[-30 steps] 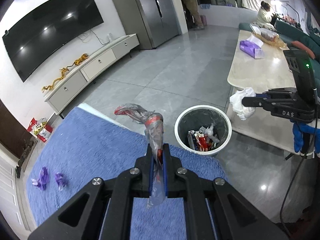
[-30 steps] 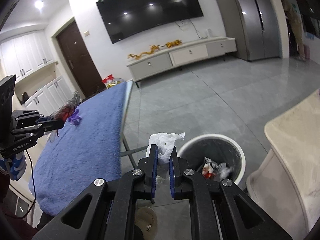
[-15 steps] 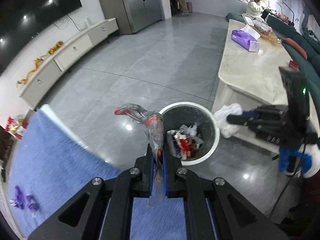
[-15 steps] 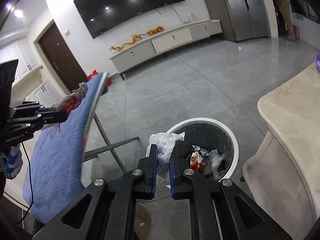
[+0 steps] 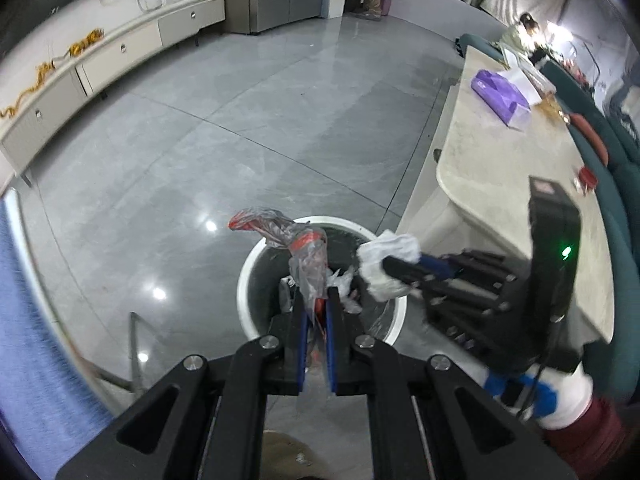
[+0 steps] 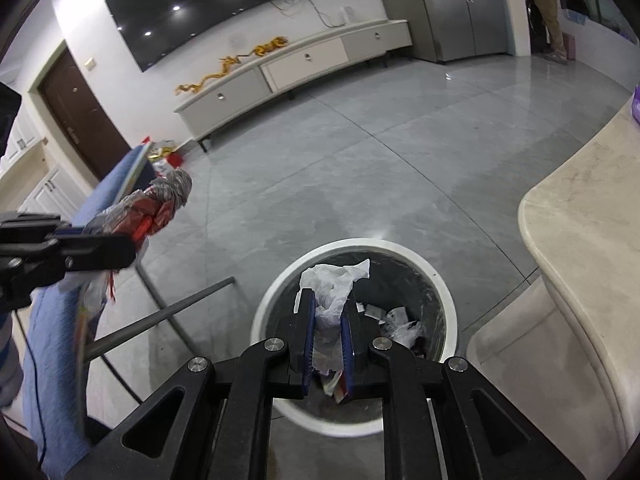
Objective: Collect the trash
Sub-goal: 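Hold both tools over the bin and open them to drop the wrapper and tissue, then move both open tools back toward the two purple wrappers on the rug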
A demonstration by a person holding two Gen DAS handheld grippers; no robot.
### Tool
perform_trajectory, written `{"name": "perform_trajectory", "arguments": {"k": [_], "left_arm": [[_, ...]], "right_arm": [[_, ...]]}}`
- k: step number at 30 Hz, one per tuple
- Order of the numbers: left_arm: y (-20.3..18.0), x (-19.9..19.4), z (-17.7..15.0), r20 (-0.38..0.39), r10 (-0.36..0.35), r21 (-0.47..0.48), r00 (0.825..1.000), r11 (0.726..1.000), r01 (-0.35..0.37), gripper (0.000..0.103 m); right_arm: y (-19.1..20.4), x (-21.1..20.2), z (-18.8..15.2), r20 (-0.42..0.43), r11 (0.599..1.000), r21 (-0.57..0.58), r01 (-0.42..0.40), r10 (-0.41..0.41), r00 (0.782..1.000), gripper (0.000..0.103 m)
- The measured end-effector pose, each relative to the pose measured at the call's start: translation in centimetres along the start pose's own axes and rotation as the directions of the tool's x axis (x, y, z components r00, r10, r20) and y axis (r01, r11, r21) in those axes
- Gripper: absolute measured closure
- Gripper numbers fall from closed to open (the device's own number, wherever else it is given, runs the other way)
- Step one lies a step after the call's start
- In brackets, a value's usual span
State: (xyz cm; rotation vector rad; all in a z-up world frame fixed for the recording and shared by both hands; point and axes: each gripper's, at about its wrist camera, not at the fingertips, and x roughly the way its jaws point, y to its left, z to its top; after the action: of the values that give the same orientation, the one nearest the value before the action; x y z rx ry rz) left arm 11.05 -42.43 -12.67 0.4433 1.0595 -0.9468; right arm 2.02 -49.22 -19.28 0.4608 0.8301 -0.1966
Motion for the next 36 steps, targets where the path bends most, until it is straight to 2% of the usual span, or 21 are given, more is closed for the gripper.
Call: {"name": "perform_trajectory", "arguments": {"k": [6,8,9,11,13,18,24,29,36], "left_arm": [[0.3,2.5,1.0,-0.016,-0.055,-0.059,0.998,0.997,0.053,0.094],[0.4,2.9,1.1,-0.018,-0.073,-0.081,0.997,0.994,0.071,0.092],[0.4,3.1,1.2,-0.017,-0.087,-0.091,0.996,0.992,0.085,0.089],[0.5,2.9,1.2,-0.005,-0.104,-0.104,0.995,0.989,0.103,0.077],[0.8,2.3,1.1,0.017,-0.103,-0.112,0.995,0.988,0.104,0.058],[1.0,0.3,0.6,0.059,-0.110,-0.132,0.992,0.984,0.117,0.056],[2.7,-4.6,-1.1,0.147,-0.075,-0.168,0.986,0.981,0.100,0.056],[4.4,-10.7,-3.3,0.258,-0.030,-0.175,0.966,0.981,0.077,0.056],[6.9,-18.5,-6.8,0.345,0.047,-0.170,0.937,0.985,0.013,0.053]], "right_arm": [[-0.8,3.0,0.4,-0.045,0.998,0.013,0.056,-0.056,0.997,0.083],[-1.1,3.4,0.4,-0.053,0.997,0.022,0.075,-0.074,0.996,0.064],[-1.2,3.5,0.4,-0.053,0.996,0.028,0.083,-0.082,0.995,0.061],[-1.4,3.4,0.3,-0.053,0.995,0.037,0.088,-0.086,0.995,0.059],[-1.3,3.1,0.3,-0.053,0.995,0.036,0.093,-0.091,0.994,0.059],[-0.8,1.8,0.2,-0.041,0.995,0.031,0.090,-0.089,0.995,0.059],[0.8,-1.3,0.7,-0.002,0.997,0.003,0.081,-0.081,0.997,0.058],[3.1,-4.5,1.5,0.043,0.998,-0.030,0.058,-0.056,0.997,0.056],[8.7,-9.7,2.4,0.120,0.991,-0.131,0.009,0.007,0.993,0.054]]}}
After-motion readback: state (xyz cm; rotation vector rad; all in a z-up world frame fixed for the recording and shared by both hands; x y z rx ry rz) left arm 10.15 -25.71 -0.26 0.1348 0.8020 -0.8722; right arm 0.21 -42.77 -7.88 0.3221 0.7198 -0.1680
